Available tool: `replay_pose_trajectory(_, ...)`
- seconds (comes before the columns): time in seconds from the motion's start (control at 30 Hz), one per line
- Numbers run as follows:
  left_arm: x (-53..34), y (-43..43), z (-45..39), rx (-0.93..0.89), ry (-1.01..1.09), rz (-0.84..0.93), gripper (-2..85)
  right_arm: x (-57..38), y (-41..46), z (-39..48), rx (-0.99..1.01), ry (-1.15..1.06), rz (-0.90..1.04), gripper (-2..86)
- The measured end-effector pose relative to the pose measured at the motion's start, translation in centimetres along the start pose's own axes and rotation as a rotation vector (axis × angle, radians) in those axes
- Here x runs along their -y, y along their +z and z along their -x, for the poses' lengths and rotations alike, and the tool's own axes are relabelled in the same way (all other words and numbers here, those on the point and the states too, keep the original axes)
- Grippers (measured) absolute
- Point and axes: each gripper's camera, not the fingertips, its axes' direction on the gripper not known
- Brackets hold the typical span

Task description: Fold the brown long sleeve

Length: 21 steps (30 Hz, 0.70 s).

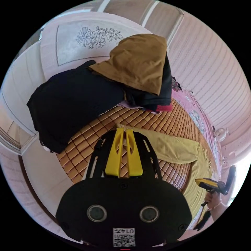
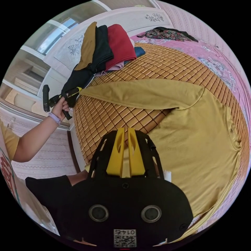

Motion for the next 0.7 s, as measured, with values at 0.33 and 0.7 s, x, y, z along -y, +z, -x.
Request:
replay_pose_trajectory(0.33,-0.9,1.7,2.6,-0.045,-0.167,-0.002,8.2,4.8,3.0,1.6,-0.047,-0.112,-0.025,5.1)
replay_pose_trajectory(0.7,-1.5,5.3,1.7,0.049,-0.026,0.159,4.4,5.1,10.6,8.8,-0.258,-0.335,0.027,5.6)
